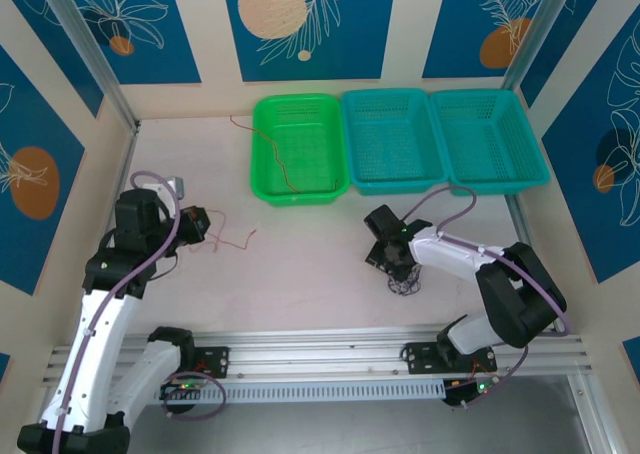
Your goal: Untangle the cables
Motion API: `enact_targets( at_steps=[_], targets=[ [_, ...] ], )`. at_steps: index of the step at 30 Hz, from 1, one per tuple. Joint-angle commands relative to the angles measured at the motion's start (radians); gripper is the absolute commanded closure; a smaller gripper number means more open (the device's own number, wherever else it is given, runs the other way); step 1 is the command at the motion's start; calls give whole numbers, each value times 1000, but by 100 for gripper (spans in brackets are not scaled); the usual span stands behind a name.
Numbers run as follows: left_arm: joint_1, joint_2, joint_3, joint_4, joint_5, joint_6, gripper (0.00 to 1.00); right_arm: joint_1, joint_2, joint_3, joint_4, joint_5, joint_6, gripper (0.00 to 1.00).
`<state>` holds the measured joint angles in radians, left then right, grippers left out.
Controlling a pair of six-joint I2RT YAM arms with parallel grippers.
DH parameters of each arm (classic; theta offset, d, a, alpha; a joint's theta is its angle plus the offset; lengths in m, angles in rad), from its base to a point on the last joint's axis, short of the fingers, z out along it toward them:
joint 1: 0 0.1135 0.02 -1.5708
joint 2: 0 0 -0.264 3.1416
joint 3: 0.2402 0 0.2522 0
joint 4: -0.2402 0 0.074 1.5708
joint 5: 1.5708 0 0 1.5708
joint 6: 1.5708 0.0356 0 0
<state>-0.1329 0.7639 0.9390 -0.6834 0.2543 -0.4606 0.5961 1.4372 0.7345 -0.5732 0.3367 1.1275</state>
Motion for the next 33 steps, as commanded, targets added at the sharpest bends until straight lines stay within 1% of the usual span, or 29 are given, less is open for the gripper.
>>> enact_targets(
  at_steps=[1, 2, 4, 8, 12, 14, 17, 19, 26, 29, 33],
  targets=[
    [10, 10, 55, 136, 193, -45, 100, 59, -82, 65, -121, -16, -37, 29],
    [10, 17, 83, 148, 197, -51, 100, 66, -113, 80, -145, -2, -16, 22],
    [9, 44, 145, 168, 211, -56, 100, 68, -169, 98, -169, -3, -4, 16],
    [7, 143, 287, 210, 215, -64, 100, 70, -252, 154, -217, -27, -30, 10],
    [4, 259, 408, 284, 217, -77, 100, 73, -305, 215, -269, -46, -73, 9],
    [-1, 333, 464, 327, 224, -78, 100, 76, -340, 234, -265, -81, -108, 9],
    [-10, 438, 550, 353, 226, -67, 100, 79, -389, 247, -257, -110, -132, 9],
    [-19, 504, 598, 360, 230, -53, 100, 80, -417, 249, -271, -98, -123, 9],
    [-68, 749, 734, 275, 214, 22, 100, 79, -473, 221, -299, -82, -95, 10],
    [-103, 846, 767, 225, 168, 64, 100, 79, -476, 213, -312, -81, -84, 10],
    [-129, 962, 776, 254, 107, 88, 100, 79, -485, 207, -322, -83, -77, 10]
  ],
)
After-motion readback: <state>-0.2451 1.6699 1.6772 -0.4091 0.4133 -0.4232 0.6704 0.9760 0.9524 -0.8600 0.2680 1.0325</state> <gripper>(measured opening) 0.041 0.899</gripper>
